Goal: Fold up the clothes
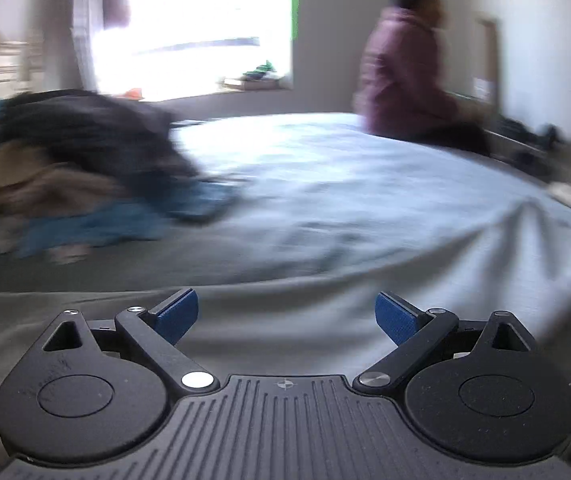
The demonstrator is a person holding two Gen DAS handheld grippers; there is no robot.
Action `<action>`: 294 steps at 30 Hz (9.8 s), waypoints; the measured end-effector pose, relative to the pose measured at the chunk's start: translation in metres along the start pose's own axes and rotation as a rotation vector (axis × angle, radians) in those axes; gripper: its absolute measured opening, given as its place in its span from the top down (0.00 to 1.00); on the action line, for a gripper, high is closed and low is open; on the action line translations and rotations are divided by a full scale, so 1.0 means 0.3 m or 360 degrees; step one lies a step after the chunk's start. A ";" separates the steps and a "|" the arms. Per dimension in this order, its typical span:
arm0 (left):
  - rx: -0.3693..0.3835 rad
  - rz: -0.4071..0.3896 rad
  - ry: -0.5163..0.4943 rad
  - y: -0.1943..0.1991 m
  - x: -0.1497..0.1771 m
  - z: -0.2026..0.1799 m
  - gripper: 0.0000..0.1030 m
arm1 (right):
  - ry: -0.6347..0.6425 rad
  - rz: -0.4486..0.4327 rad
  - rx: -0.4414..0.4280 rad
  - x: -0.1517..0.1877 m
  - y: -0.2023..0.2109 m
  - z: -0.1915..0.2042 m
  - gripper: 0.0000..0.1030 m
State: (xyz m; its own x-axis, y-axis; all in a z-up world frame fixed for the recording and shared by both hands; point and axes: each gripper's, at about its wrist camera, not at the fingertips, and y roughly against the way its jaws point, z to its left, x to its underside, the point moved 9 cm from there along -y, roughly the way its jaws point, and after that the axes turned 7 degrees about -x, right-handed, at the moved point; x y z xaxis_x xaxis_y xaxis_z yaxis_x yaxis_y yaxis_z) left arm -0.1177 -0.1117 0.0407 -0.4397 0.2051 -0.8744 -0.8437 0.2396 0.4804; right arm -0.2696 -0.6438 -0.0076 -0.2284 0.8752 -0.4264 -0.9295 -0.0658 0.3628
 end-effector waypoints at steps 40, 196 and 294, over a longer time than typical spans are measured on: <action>0.0071 0.0091 -0.0366 0.053 0.284 -0.139 0.06 | 0.1452 0.0556 0.0150 0.740 -0.208 0.488 0.69; -0.0145 0.0236 0.0237 -0.048 0.287 0.282 0.06 | 0.0321 -0.0368 0.0382 -0.015 0.097 0.007 0.56; -0.0535 0.0155 0.0415 -0.212 0.307 0.733 0.00 | 0.1980 0.0342 0.0110 1.003 -0.317 0.613 0.89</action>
State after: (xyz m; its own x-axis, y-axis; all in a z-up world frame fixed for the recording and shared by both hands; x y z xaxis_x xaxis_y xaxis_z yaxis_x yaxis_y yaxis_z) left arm -0.0367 0.1006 -0.0555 -0.5491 -0.0456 -0.8345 -0.8286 -0.1002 0.5508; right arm -0.1967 -0.2861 -0.0179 -0.5248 -0.1938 -0.8289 -0.8314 -0.0924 0.5480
